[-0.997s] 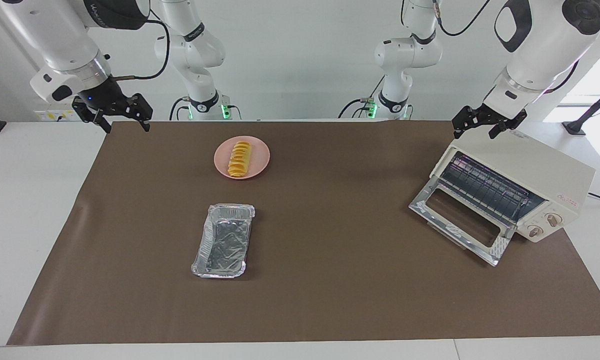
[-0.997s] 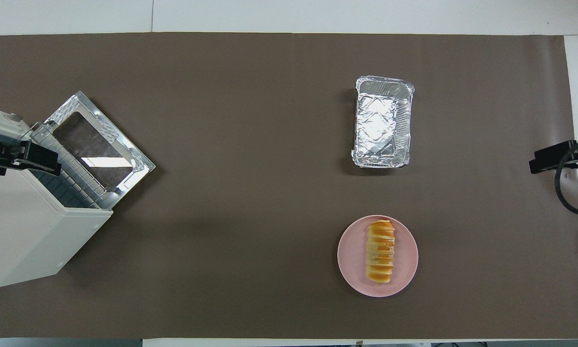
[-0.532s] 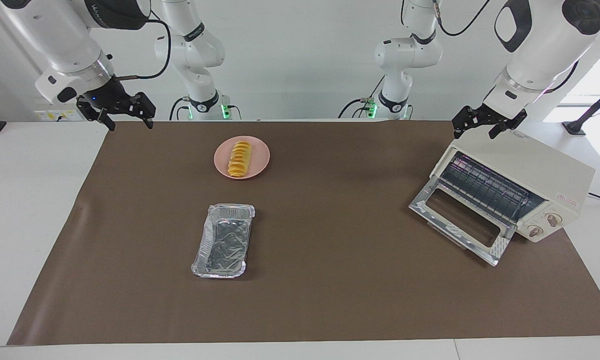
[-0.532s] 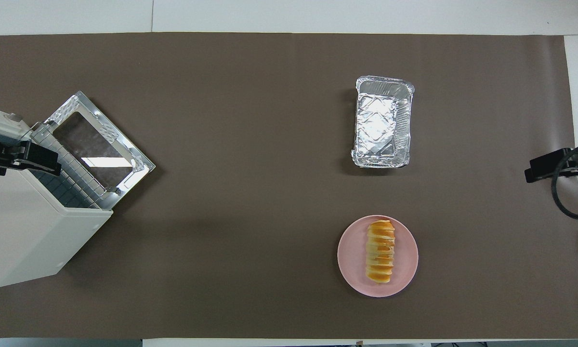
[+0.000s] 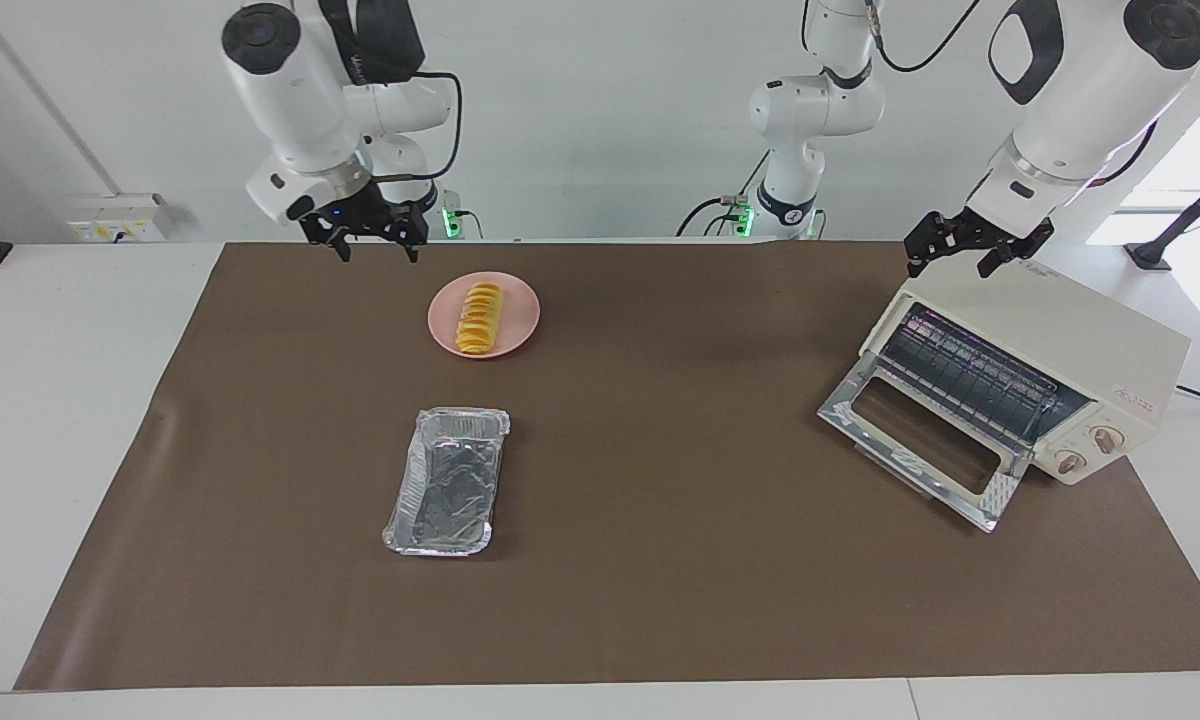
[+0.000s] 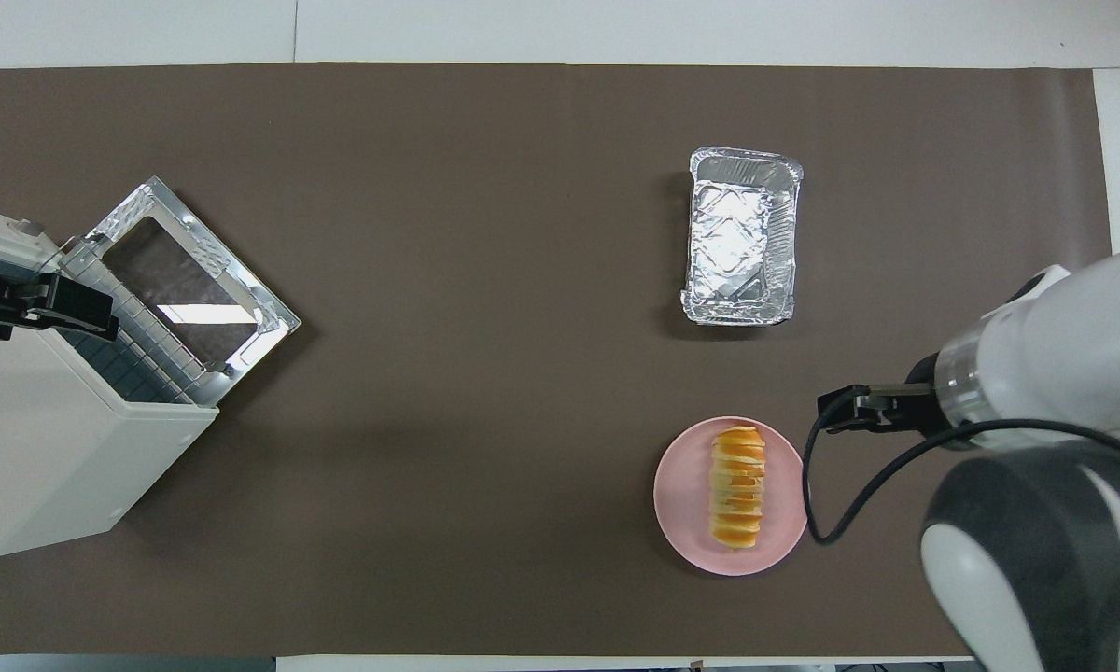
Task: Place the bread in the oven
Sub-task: 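Reach the right gripper down to the bread rolls on the pink plate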
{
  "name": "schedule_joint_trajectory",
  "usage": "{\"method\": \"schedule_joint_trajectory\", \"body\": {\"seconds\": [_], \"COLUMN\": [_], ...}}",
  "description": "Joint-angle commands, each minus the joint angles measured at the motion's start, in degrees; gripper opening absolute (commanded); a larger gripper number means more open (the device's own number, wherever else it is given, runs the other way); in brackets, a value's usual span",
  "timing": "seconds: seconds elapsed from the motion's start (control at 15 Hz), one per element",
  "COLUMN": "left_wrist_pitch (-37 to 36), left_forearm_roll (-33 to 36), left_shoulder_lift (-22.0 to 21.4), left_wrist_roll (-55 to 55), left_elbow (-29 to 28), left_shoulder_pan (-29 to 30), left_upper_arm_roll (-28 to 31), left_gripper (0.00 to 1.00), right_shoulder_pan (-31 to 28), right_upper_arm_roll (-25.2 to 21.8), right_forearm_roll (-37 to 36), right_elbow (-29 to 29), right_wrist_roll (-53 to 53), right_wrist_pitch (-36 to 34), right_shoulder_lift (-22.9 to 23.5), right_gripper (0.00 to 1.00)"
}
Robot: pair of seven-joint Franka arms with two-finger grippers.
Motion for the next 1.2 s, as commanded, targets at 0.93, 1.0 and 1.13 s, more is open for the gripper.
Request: {"method": "schedule_joint_trajectory", "body": {"seconds": [0.93,1.0,1.13], "left_wrist_pitch": [0.1,0.1,0.1], "left_forearm_roll": [0.4,0.4,0.4], "left_shoulder_lift": [-1.1,-1.1,-1.1], "left_wrist_roll": [-0.1,-0.1,-0.1], "left_elbow": [-0.7,-0.7,-0.7], "left_shoulder_pan": [0.2,0.2,0.2], "left_upper_arm_roll": [0.0,0.0,0.0], "left_gripper": [1.0,1.0,1.0], "right_shoulder_pan": [13.5,13.4,13.3], "right_upper_arm_roll": [0.3,0.2,0.2], "right_forearm_roll": [0.3,0.3,0.3], "right_elbow": [-33.3,-33.7,-34.6], "right_wrist_roll": [14.0,13.1,11.2], "right_wrist_pitch": [39.1,39.9,40.3], "right_shoulder_lift": [-1.3,-0.9,-1.0], "right_gripper": [1.0,1.0,1.0]}}
